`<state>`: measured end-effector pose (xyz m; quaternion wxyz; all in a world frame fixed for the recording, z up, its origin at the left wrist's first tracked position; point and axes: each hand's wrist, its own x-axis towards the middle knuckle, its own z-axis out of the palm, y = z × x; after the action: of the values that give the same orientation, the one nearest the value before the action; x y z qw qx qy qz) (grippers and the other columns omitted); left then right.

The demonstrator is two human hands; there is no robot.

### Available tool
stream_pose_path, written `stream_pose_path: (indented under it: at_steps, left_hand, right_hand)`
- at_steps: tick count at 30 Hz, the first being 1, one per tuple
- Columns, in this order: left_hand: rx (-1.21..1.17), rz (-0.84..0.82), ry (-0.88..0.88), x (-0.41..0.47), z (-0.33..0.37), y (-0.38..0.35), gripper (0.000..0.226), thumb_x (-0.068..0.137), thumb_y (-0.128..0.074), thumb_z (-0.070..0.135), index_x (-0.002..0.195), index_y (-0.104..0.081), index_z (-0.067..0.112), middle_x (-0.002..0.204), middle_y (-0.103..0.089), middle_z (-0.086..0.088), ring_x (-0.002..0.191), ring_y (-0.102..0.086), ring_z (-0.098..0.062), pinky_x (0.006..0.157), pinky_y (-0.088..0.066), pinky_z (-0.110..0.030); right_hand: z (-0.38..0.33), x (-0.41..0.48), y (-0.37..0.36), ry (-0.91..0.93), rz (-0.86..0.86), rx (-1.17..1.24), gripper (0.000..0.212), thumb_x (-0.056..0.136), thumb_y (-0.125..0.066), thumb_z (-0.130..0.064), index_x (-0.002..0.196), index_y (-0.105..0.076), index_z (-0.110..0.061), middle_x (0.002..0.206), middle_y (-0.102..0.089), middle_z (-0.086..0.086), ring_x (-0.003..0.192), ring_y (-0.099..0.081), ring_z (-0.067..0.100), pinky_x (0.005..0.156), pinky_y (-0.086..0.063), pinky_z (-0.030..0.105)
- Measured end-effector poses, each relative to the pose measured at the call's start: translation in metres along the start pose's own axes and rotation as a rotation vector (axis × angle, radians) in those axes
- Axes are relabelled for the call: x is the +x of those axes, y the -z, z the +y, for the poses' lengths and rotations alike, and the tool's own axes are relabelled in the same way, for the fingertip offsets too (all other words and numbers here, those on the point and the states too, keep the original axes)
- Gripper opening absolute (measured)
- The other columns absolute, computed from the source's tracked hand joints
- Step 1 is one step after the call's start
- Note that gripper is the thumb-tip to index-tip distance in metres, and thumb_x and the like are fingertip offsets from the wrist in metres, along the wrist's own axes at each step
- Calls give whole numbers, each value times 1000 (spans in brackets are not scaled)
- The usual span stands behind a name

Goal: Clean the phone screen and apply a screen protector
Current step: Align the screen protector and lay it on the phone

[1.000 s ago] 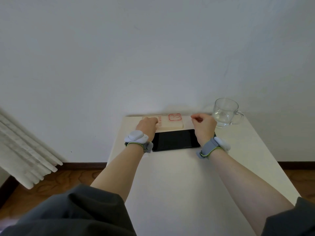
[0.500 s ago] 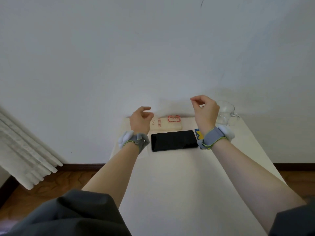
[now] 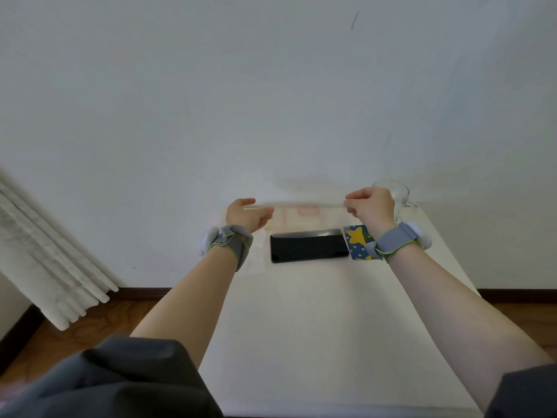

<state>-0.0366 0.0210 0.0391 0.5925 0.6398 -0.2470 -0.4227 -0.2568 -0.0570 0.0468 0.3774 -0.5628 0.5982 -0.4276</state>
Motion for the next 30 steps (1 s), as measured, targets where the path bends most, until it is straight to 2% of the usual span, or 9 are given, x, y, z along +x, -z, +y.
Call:
stream_pose_path:
  at_steps: [2, 5, 7, 10, 13, 21, 27, 30]
  left_hand:
    - [17, -38, 47, -2, 0, 3, 51, 80, -71, -1, 124, -46, 1, 79, -63, -11, 68, -63, -15, 69, -55, -25]
    - [71, -41, 85, -2, -2, 4, 53, 79, -71, -3, 125, -45, 1, 82, -62, -12, 69, -62, -17, 68, -56, -27]
    - [138, -20, 76, -1, -5, 2, 52, 78, -71, -4, 123, -46, 2, 83, -62, -13, 66, -62, -17, 62, -57, -26]
    - [227, 25, 46, 0, -11, 0, 48, 78, -71, -4, 120, -49, 3, 88, -62, -16, 62, -61, -16, 53, -56, -22]
    - [306, 59, 36, 5, -20, -1, 47, 77, -72, -2, 118, -50, 5, 93, -62, -17, 59, -62, -16, 55, -57, -24]
    - [367, 82, 7, 10, -30, -5, 46, 75, -71, -4, 115, -51, 6, 102, -65, -23, 74, -65, -27, 70, -59, -35]
    - [372, 81, 15, 10, -33, -6, 47, 75, -71, -4, 116, -50, 5, 99, -65, -25, 71, -64, -27, 65, -58, -32]
    - [381, 82, 20, 10, -34, -5, 48, 76, -71, -4, 117, -50, 5, 98, -65, -24, 72, -65, -28, 64, -58, -31]
  right_hand:
    - [6, 0, 1, -59, -54, 2, 10, 77, -68, 2, 72, -69, -6, 61, -62, 6, 57, -59, 18, 69, -55, 33]
    - [15, -2, 1, -89, -102, 8, 22, 77, -67, 4, 62, -64, -12, 67, -62, 9, 54, -58, 16, 57, -49, 22]
    - [22, -1, 0, -109, -118, 2, 23, 76, -68, 3, 61, -64, -15, 70, -63, 8, 55, -58, 16, 57, -48, 21]
    - [31, 1, -3, -128, -127, -25, 25, 72, -71, 2, 58, -66, -18, 69, -65, 6, 67, -62, 21, 72, -56, 32]
    - [37, 1, -5, -133, -133, -40, 24, 72, -71, 1, 59, -66, -18, 67, -64, 4, 72, -60, 22, 80, -54, 37]
    - [42, 0, -8, -135, -146, -39, 7, 76, -70, 0, 77, -71, -7, 66, -62, 3, 56, -55, 11, 58, -48, 19]
    - [48, 3, -10, -141, -150, -54, 7, 77, -70, 0, 77, -71, -7, 66, -62, 4, 56, -56, 13, 63, -52, 26]
    - [49, 3, -11, -133, -147, -60, 7, 77, -70, 0, 77, -71, -7, 64, -61, 2, 56, -55, 14, 61, -50, 26]
